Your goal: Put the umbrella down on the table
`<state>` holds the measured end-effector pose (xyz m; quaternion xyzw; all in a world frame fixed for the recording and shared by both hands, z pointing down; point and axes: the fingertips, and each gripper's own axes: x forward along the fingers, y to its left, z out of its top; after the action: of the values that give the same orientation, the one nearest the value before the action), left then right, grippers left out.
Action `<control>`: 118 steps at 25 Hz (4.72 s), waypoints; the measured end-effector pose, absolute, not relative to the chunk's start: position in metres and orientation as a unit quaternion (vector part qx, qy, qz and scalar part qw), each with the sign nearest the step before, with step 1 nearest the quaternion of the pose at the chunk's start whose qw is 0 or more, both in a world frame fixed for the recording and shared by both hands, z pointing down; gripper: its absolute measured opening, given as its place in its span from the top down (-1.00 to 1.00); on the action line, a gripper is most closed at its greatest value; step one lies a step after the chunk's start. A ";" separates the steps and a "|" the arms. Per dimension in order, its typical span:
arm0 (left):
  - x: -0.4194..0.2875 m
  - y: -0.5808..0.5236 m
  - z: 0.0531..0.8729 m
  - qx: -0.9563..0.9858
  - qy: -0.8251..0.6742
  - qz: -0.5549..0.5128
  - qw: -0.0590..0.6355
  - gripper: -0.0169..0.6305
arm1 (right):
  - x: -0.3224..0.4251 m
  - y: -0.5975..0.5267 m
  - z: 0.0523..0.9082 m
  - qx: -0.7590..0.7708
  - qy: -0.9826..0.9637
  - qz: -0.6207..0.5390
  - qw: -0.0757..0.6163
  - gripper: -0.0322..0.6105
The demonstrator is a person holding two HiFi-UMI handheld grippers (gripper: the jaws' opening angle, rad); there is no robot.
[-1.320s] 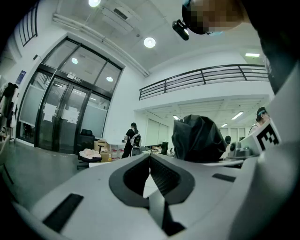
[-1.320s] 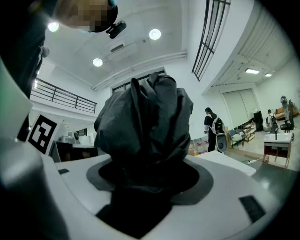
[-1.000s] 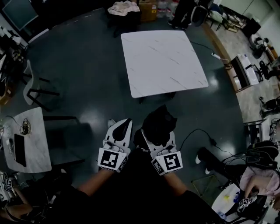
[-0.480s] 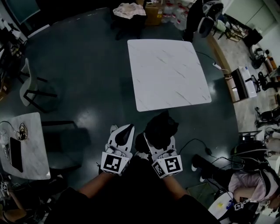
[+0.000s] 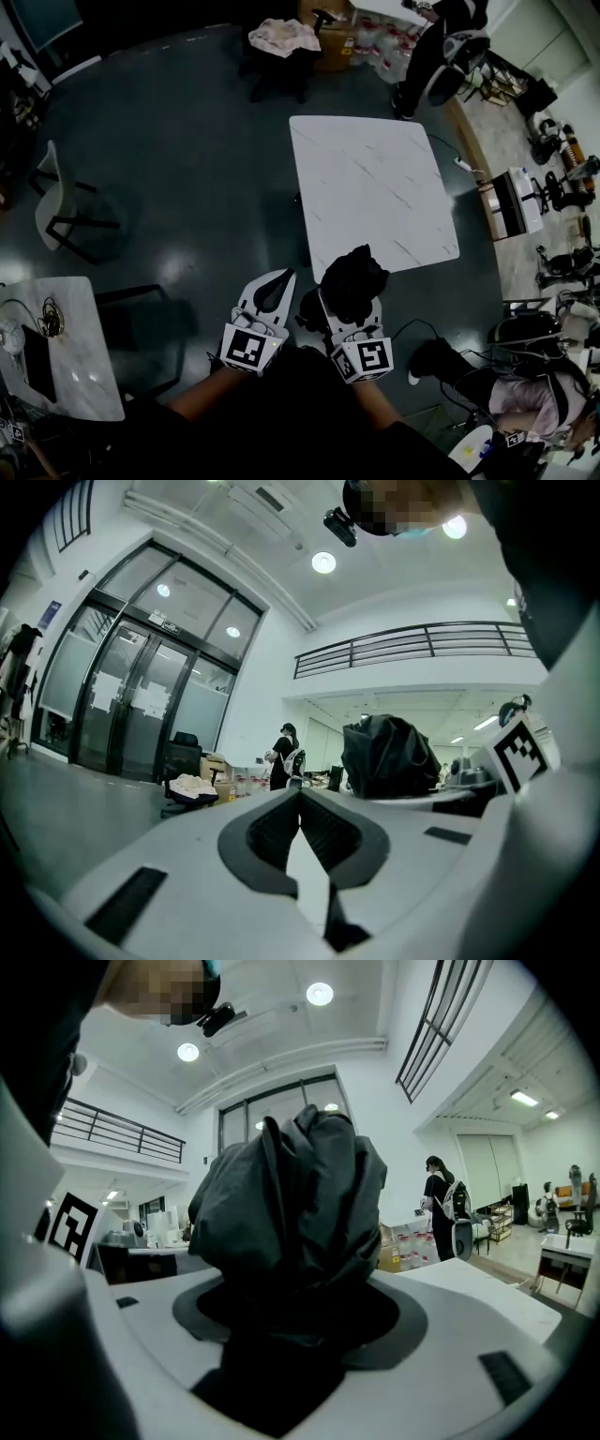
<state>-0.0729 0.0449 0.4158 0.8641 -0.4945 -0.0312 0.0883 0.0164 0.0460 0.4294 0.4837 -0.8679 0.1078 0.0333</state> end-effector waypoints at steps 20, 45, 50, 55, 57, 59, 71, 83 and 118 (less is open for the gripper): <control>-0.151 -0.074 0.435 0.885 -0.454 -0.025 0.098 0.90 | -0.033 -0.084 0.470 0.539 -0.825 0.153 0.073 -0.08; -0.070 -0.320 0.512 0.896 -0.419 0.059 0.131 0.90 | 0.038 -0.322 0.589 0.543 -0.790 0.239 0.153 -0.08; -0.051 -0.340 0.531 0.893 -0.413 0.068 0.165 0.90 | 0.045 -0.345 0.626 0.539 -0.777 0.288 0.151 -0.08; -0.040 -0.349 0.547 0.890 -0.411 0.077 0.182 0.90 | 0.049 -0.362 0.666 0.539 -0.758 0.324 0.173 -0.08; -0.038 -0.350 0.553 0.889 -0.411 0.082 0.185 0.90 | 0.052 -0.369 0.685 0.537 -0.754 0.327 0.189 -0.08; -0.039 -0.349 0.558 0.887 -0.415 0.087 0.186 0.90 | 0.055 -0.375 0.705 0.536 -0.751 0.324 0.208 -0.08; -0.052 -0.346 0.577 0.870 -0.443 0.097 0.193 0.90 | 0.059 -0.383 0.802 0.503 -0.688 0.420 0.311 -0.08; -0.068 -0.324 0.577 0.862 -0.462 0.088 0.192 0.90 | 0.059 -0.386 0.820 0.516 -0.671 0.405 0.345 -0.13; -0.115 -0.101 0.466 0.880 -0.451 -0.025 0.147 0.90 | -0.064 -0.118 0.522 0.497 -0.837 0.197 0.115 0.76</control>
<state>-0.1154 -0.1013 0.4661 0.8800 -0.4509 -0.0248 0.1470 -0.0640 -0.1183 0.5222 0.4971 -0.8371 0.1971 0.1154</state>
